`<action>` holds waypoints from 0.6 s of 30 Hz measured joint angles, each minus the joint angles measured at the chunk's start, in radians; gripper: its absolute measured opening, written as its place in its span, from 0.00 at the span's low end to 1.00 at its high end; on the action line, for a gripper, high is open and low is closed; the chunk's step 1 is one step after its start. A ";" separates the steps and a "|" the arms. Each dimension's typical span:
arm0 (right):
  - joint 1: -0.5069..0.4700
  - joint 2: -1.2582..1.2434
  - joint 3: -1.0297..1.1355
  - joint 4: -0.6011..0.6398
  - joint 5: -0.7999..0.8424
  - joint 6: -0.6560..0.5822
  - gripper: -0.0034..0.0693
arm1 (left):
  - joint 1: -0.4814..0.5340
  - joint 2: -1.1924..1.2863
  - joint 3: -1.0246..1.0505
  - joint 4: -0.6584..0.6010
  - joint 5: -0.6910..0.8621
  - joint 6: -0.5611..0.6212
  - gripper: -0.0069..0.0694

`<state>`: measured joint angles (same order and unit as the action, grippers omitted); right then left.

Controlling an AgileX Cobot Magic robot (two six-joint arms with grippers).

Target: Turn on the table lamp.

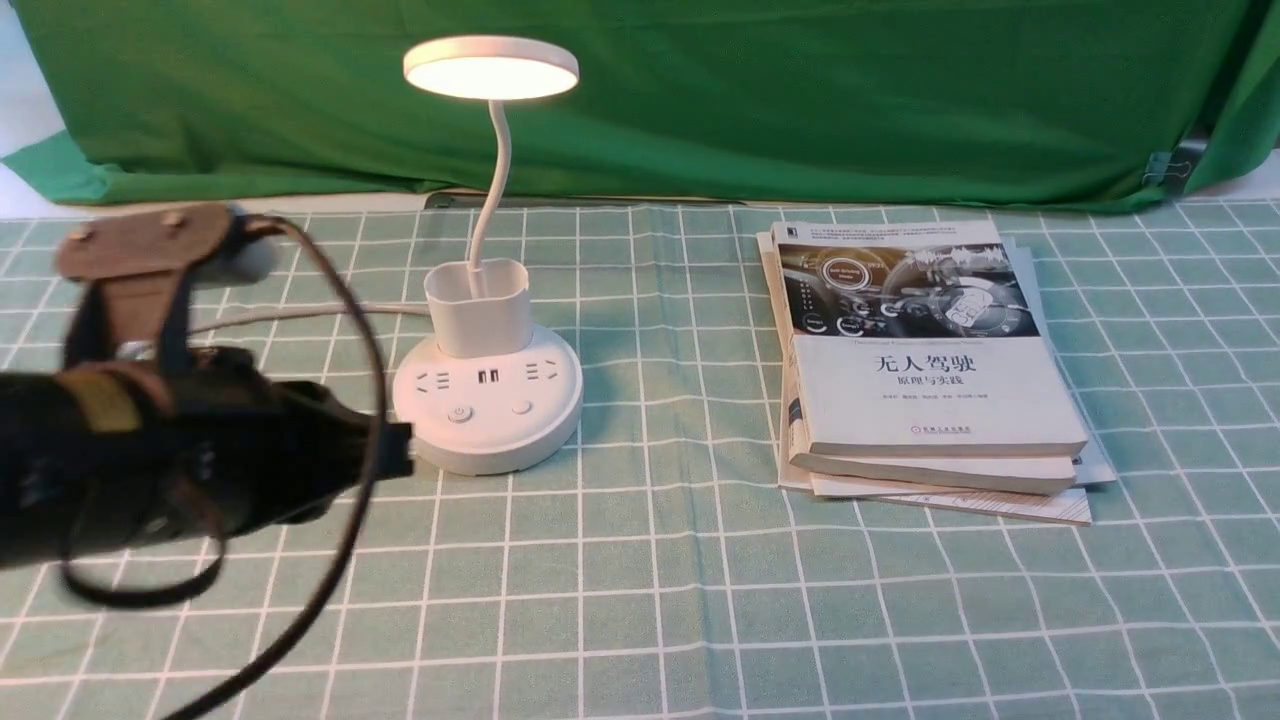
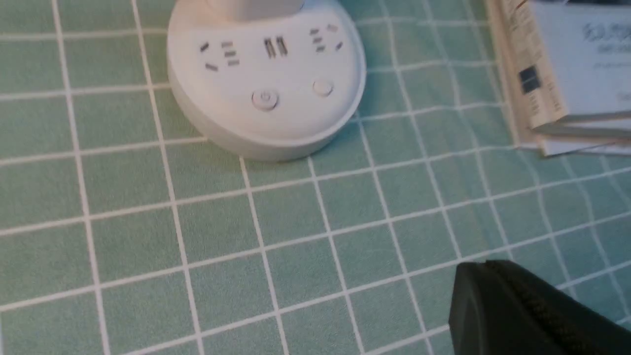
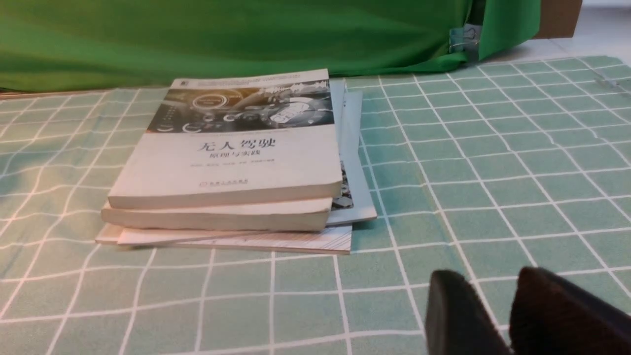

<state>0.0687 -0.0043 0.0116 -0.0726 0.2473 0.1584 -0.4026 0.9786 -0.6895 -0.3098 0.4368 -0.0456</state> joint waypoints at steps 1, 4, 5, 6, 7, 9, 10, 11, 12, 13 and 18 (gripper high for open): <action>0.000 0.000 0.000 0.000 0.000 0.000 0.37 | 0.000 -0.063 0.026 -0.002 -0.018 0.001 0.09; 0.000 0.000 0.000 0.000 0.000 0.000 0.37 | 0.000 -0.223 0.091 -0.002 -0.044 0.003 0.09; 0.000 0.000 0.000 0.000 0.000 0.000 0.37 | 0.000 -0.241 0.099 -0.002 -0.044 0.003 0.09; 0.000 0.000 0.000 0.000 0.000 0.000 0.37 | 0.000 -0.308 0.126 0.000 -0.044 0.003 0.09; 0.000 0.000 0.000 0.000 0.000 0.000 0.37 | 0.000 -0.345 0.142 0.000 -0.043 0.003 0.09; 0.000 0.000 0.000 0.000 0.000 0.000 0.37 | 0.000 -0.396 0.163 0.001 -0.038 0.003 0.09; 0.000 0.000 0.000 0.000 0.000 0.000 0.37 | 0.000 -0.433 0.176 0.001 -0.036 0.003 0.09; 0.000 0.000 0.000 0.000 0.000 0.000 0.37 | 0.000 -0.450 0.179 0.001 -0.033 0.003 0.09; 0.000 0.000 0.000 0.000 0.000 0.000 0.37 | 0.000 -0.454 0.180 0.001 -0.033 0.003 0.09; 0.000 0.000 0.000 0.000 0.000 0.000 0.37 | 0.000 -0.478 0.183 0.001 -0.033 0.004 0.09; 0.000 0.000 0.000 0.000 -0.001 0.000 0.37 | 0.000 -0.559 0.201 0.087 -0.063 0.046 0.09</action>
<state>0.0687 -0.0043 0.0116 -0.0726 0.2461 0.1584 -0.4026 0.4201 -0.4884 -0.2228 0.3737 0.0000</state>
